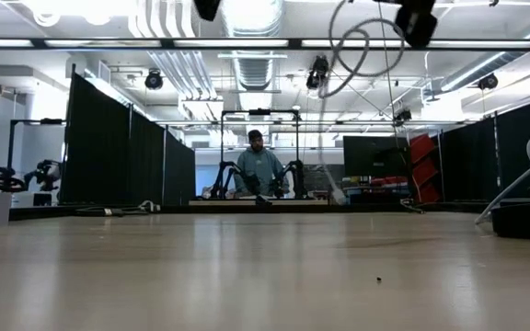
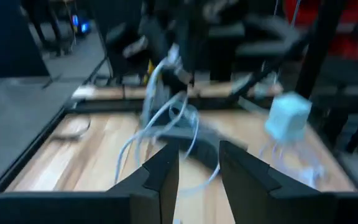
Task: Plug in charger cables
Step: Insert the top left white charger cable into the black outlet extension
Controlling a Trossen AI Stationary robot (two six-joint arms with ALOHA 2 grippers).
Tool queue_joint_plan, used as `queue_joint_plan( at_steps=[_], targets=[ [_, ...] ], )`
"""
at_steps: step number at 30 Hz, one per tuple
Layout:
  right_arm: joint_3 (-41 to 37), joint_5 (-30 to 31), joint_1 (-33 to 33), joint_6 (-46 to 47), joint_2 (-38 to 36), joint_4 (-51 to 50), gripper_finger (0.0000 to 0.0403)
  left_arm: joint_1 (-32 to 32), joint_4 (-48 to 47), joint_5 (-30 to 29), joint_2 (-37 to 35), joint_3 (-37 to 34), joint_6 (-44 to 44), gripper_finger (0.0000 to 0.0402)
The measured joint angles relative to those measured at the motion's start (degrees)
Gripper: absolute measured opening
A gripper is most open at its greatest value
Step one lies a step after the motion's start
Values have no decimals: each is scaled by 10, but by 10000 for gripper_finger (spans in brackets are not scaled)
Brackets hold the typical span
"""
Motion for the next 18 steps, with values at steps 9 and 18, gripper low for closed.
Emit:
queue_joint_plan(
  at_steps=[9,18],
  targets=[
    [-3,19,0,-21,-26,52,16,0,287,-3,109,0,-85,94],
    [8,24,39,-74,-35,64,16,-14,364,-5,181,49,-168,79]
  ],
)
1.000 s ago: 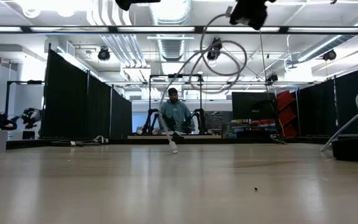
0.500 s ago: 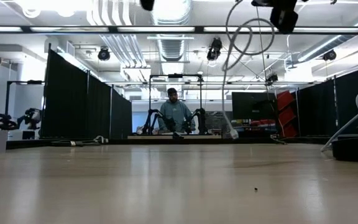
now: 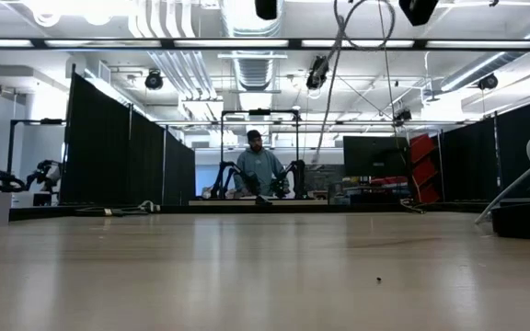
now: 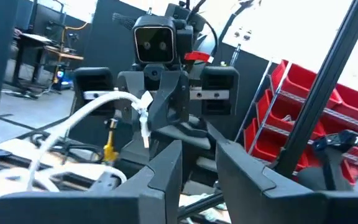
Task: Plug in charger cables
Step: Insert the top left white charger cable into the black outlet extension
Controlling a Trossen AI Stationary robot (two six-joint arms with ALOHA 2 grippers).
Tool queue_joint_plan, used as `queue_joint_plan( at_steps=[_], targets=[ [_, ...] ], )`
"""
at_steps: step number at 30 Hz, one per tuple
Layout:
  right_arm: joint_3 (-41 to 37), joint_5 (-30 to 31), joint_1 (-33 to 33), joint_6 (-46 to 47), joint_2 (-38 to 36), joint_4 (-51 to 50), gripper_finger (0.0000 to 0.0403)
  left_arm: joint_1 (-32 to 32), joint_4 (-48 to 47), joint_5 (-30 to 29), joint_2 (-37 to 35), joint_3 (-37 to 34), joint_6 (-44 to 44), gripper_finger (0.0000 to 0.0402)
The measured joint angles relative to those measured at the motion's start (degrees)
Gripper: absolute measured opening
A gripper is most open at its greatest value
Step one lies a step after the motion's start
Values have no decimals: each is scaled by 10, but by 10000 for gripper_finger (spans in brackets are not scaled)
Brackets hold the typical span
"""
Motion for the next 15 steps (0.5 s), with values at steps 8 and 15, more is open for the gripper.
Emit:
queue_joint_plan(
  at_steps=[8,15],
  targets=[
    [120,181,102,-70,75,-241,16,-27,-138,-62,54,103,-174,63],
    [227,381,173,-139,178,-371,16,-34,-211,-191,77,94,-488,64]
  ],
)
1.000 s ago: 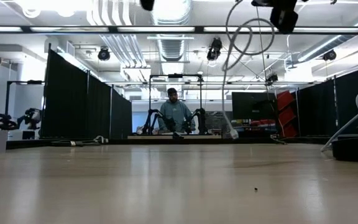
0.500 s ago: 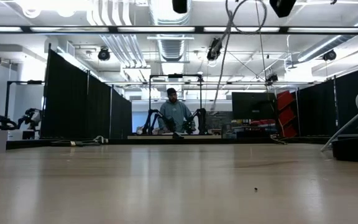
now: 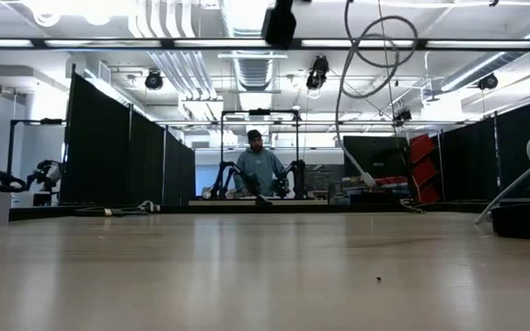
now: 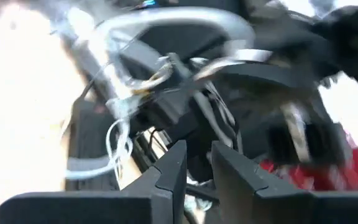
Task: Plug in charger cables
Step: Insert the top left white charger cable into the black outlet extension
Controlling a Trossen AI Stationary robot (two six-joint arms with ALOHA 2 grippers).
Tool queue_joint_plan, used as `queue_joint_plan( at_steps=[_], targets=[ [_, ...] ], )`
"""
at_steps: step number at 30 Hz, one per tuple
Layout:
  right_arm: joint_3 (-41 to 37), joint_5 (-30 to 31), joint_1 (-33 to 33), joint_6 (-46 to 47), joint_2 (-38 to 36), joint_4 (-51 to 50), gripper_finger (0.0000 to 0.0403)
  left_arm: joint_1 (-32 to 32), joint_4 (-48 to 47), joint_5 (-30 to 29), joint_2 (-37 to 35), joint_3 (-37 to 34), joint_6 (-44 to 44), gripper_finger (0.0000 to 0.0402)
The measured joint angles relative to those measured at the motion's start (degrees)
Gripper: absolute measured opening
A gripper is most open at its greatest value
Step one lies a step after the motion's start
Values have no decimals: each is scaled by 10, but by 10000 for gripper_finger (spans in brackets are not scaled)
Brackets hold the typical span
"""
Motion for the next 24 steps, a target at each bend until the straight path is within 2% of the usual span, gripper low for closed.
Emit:
queue_joint_plan(
  at_steps=[4,8,12,16,24],
  targets=[
    [18,116,21,-78,51,-12,16,0,4,-12,7,-8,-81,68],
    [20,225,25,-168,93,-12,16,7,48,-53,9,-8,-87,73],
    [20,291,25,-234,109,-11,16,25,110,-76,9,-8,-87,82],
    [18,304,24,-276,110,-11,16,48,143,-71,9,-8,-104,100],
    [16,306,-1,-347,112,-10,16,91,148,-7,9,-8,-169,143]
  ],
)
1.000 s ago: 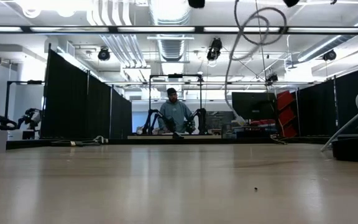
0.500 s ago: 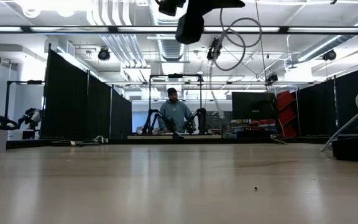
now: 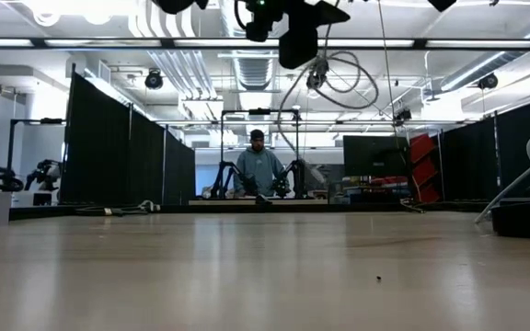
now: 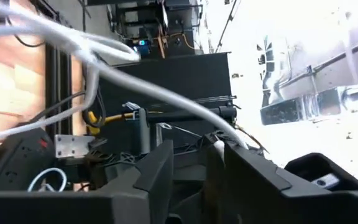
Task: Plug in charger cables
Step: Insert the top left white charger cable into the black outlet extension
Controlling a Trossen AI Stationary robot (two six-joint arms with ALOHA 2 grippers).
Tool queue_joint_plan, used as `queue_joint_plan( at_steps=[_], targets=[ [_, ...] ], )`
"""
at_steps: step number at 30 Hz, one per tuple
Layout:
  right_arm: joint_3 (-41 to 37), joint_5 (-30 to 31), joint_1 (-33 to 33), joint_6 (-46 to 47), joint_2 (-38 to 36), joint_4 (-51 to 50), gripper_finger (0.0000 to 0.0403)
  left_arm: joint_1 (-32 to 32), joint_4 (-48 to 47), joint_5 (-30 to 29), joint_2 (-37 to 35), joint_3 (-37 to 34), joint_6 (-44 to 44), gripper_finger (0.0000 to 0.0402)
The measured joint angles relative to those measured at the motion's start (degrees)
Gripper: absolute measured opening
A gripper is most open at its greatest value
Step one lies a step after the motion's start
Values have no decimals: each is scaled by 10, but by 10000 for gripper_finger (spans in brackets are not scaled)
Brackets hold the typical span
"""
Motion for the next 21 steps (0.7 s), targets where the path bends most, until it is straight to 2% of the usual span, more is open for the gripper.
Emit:
queue_joint_plan(
  at_steps=[4,13,18,21],
  targets=[
    [0,-2,-21,-13,0,0,16,1,30,8,0,0,5,164],
    [0,-20,-38,-46,-4,5,16,0,32,20,0,1,12,198],
    [-1,-41,-38,-56,2,11,16,1,32,20,0,1,9,202],
    [-1,-47,-38,-73,2,19,16,1,30,19,6,1,-22,194]
  ],
)
